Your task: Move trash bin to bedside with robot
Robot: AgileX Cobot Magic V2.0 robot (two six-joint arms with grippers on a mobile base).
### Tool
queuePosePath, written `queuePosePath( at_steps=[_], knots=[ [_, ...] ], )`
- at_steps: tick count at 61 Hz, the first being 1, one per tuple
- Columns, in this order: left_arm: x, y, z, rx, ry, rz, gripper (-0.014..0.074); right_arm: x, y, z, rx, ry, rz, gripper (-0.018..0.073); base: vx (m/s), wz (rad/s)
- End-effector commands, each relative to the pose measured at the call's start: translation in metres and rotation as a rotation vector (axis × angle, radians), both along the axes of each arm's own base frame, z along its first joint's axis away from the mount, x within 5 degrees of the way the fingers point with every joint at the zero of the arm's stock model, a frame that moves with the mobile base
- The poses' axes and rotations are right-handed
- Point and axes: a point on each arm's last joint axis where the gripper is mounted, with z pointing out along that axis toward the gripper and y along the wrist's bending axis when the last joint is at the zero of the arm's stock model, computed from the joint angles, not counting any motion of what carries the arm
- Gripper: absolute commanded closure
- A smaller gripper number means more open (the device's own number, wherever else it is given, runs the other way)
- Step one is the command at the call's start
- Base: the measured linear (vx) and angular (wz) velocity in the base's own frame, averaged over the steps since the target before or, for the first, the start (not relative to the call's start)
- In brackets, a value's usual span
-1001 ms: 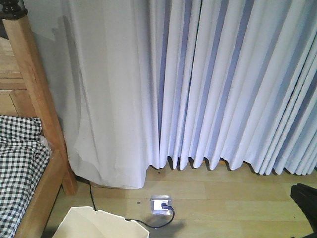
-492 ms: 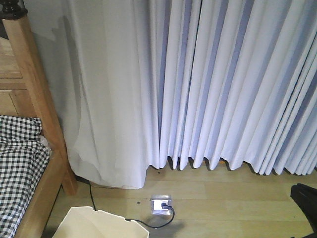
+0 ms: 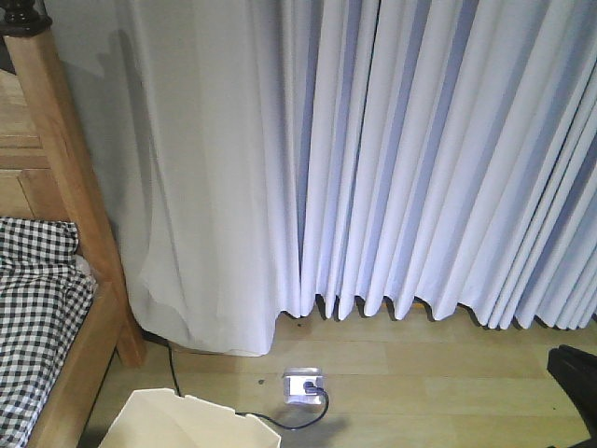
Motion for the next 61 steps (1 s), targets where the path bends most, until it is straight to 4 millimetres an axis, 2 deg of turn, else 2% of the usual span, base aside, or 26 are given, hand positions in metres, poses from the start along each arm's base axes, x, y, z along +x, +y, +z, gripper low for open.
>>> queuePosePath(
  at_steps=[1,25,30,36,44,61],
  knots=[
    [0.001,-0.001,-0.002,-0.009,-0.053,-0.006,0.0603,0.003,0.000,0.016,0.009,-0.098,-0.002,0.0565,0.00,0.00],
    [0.001,-0.001,-0.002,-0.009,-0.053,-0.006,0.0603,0.005,-0.002,0.020,-0.072,-0.179,0.004,0.0565,0.00,0.00],
    [0.001,-0.001,-0.002,-0.009,-0.053,-0.006,0.0603,0.006,-0.008,0.019,-0.071,-0.172,-0.055,0.0565,0.00,0.00],
    [0.001,-0.001,-0.002,-0.009,-0.053,-0.006,0.0603,0.004,-0.019,0.008,-0.027,-0.227,-0.171,0.0565,0.00,0.00],
    [0.001,-0.001,-0.002,-0.009,-0.053,-0.006,0.0603,-0.012,-0.029,-0.013,-0.003,-0.304,-0.271,0.0565,0.00,0.00],
    [0.001,-0.001,-0.002,-0.009,-0.053,-0.006,0.0603,-0.040,-0.035,-0.047,-0.001,-0.410,-0.351,0.0565,0.00,0.00]
  ],
)
